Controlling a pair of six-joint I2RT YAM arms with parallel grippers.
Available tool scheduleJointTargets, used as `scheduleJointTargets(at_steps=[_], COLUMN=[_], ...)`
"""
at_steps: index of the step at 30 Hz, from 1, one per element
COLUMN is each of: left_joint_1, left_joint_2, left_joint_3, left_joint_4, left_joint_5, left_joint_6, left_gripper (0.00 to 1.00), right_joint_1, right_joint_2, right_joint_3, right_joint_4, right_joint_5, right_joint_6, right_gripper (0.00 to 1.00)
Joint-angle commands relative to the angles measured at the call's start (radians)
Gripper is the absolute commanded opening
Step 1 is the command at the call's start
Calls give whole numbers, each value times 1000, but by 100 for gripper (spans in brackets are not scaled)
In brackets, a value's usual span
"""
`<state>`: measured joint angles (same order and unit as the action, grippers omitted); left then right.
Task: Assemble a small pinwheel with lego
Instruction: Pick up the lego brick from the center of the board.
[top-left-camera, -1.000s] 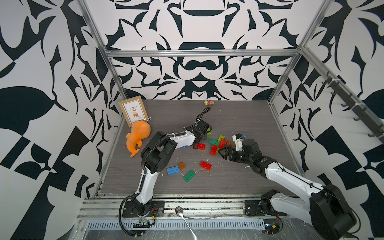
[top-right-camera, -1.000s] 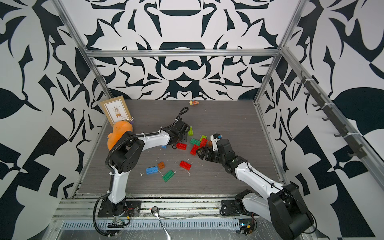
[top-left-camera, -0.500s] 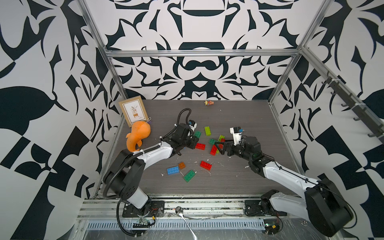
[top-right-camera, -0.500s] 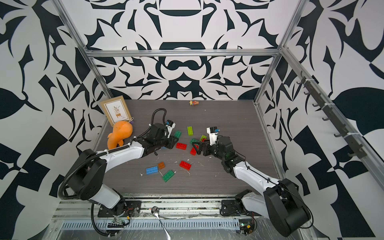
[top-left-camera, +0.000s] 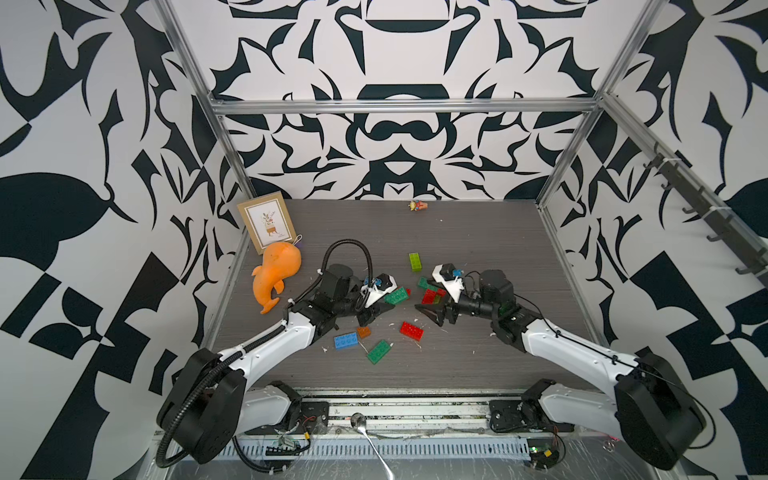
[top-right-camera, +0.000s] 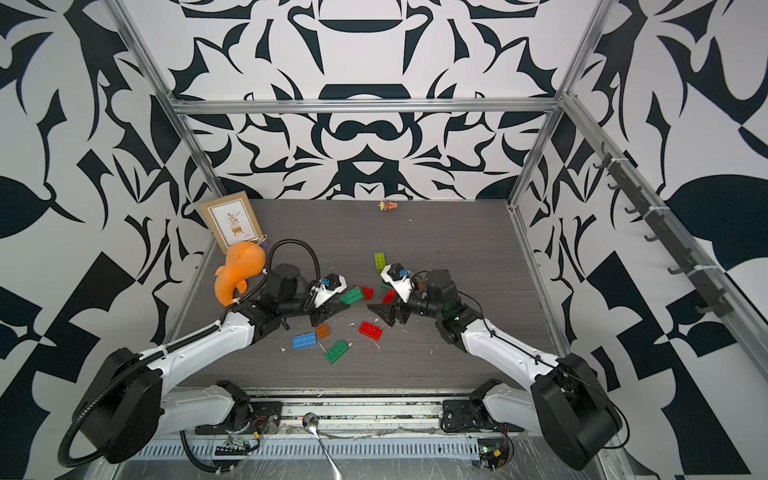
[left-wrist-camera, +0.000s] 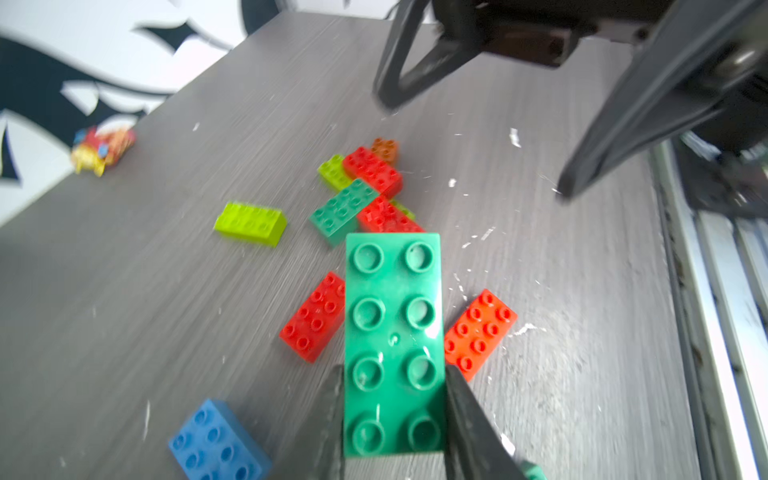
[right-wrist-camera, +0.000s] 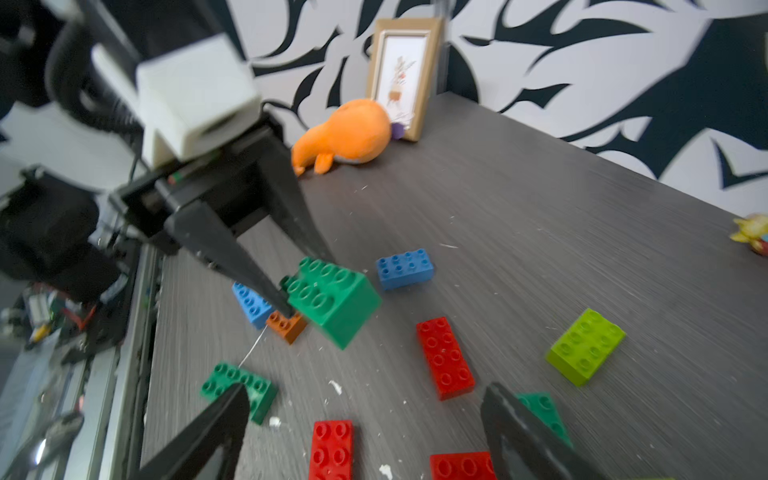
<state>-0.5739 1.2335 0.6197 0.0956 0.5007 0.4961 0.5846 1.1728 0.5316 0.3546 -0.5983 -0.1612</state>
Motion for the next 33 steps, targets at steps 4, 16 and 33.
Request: scheduleJointTargets(at_steps=[4,16,33], left_joint_1=[5,4,-20], left_joint_2=[63,82,149], left_joint_3=[94,135,154], left_joint_4=[-215,-330,-346], left_joint_5=[127,214,220], left_joint_6=[246,327,341], left_gripper=[30,29,29], right_joint_1=[111,146,147], right_joint_2=[28,20,88], right_joint_3=[62,68,84], right_joint_4=[-185,-166,-116], right_joint_5=[34,133,38], right_joint_6=[-271,-328,-305], right_gripper=[76,65,55])
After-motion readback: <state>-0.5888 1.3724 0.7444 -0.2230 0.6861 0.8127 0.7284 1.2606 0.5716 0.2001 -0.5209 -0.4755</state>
